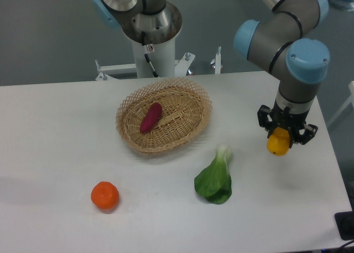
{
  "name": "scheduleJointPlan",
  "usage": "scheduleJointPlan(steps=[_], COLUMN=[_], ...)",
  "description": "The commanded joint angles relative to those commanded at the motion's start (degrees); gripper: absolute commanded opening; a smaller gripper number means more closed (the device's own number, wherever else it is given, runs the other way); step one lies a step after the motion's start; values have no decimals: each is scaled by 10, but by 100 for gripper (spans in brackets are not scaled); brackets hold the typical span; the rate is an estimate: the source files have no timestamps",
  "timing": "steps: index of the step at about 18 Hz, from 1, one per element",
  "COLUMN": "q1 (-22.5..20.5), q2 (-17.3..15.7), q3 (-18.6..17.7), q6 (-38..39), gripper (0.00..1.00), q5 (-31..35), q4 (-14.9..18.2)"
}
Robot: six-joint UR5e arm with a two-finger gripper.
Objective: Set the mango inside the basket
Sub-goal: 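Carry the held yellow mango with the gripper over the wicker basket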
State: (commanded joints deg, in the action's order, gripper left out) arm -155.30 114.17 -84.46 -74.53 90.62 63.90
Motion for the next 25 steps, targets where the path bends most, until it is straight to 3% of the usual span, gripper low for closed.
scheduleJointPlan(steps=[10, 17, 22, 25], q1=[4, 22, 48, 66], q2=[-6, -54, -68, -86], q3=[-9, -83, -98, -135], q6=[2, 1, 5, 5], gripper=[31, 31, 31, 31], q5=[0, -7, -19, -29], q4=[12, 13, 14, 12])
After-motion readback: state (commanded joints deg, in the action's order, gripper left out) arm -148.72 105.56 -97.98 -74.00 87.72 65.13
